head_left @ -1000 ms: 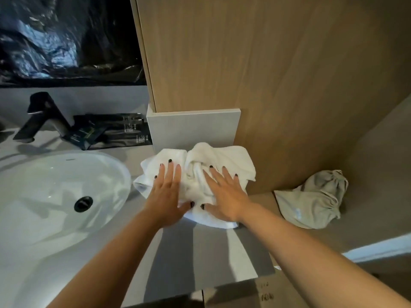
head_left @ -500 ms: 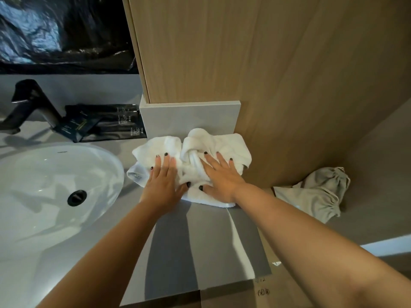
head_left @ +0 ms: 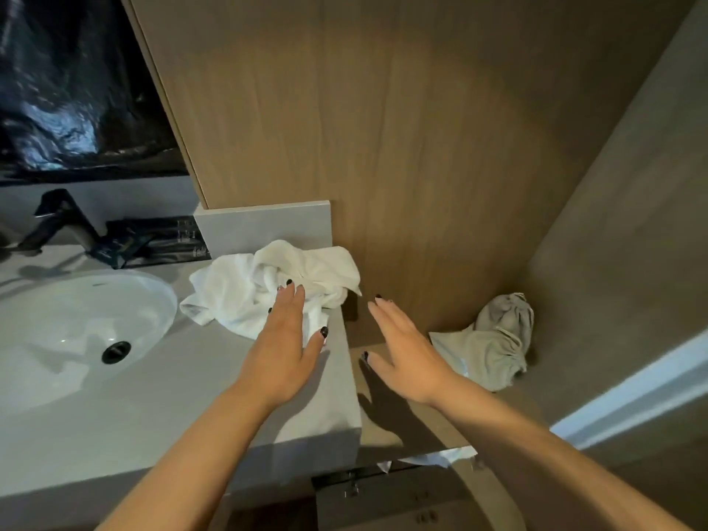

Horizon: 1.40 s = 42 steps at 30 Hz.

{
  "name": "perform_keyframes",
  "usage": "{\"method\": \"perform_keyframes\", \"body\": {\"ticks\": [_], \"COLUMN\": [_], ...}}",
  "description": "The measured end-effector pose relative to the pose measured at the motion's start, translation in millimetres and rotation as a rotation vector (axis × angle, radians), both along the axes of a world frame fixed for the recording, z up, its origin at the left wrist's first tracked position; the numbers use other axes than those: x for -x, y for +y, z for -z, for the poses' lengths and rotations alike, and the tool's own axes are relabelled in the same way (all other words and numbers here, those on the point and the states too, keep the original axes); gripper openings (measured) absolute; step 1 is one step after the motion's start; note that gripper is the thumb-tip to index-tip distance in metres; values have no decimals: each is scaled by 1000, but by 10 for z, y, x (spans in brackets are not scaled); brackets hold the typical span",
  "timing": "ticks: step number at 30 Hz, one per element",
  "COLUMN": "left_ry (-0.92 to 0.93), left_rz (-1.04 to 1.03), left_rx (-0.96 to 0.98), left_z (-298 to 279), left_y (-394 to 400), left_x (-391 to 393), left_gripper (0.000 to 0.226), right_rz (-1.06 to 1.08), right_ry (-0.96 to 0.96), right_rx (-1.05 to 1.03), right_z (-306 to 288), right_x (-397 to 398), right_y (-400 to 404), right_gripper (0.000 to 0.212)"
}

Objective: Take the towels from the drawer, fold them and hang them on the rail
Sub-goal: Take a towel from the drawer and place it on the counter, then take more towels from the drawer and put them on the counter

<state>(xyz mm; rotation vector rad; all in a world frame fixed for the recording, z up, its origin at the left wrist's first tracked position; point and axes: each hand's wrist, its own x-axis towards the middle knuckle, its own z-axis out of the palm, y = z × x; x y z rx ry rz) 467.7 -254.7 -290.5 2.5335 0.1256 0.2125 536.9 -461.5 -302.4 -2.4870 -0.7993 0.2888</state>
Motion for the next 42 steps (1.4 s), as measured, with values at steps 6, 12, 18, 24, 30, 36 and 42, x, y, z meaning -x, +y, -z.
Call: {"method": "perform_keyframes", "body": {"ticks": [6, 12, 18, 24, 30, 36, 42], "left_ry": [-32, 39, 171, 315, 433, 427, 385], "left_rz": [5, 53, 124, 208, 186, 143, 63], "left_rx": [13, 60, 46, 45, 103, 106, 152], "left_z": [-17, 334, 969, 1953, 3126, 4374, 5615], "left_y": [-1110, -2012, -2467, -2689, -2908, -3321, -3650], "left_x": [467, 752, 822, 804, 868, 741, 489], "left_gripper": [74, 73, 72, 70, 70, 68, 68], "right_rz": [-18, 29, 173, 293, 436, 563, 648], "right_ry": [10, 41, 171, 277, 462, 453, 363], "right_rx": [-19, -15, 1, 59, 50, -55, -117], "right_z": [-67, 168, 737, 1698, 2917, 4082, 5297], "right_x": [407, 700, 864, 1035, 1184, 1016, 748], "right_y": [-1056, -1931, -2445, -2697, -2841, -3043, -3138], "right_gripper": [75, 74, 71, 64, 62, 55, 53]}}
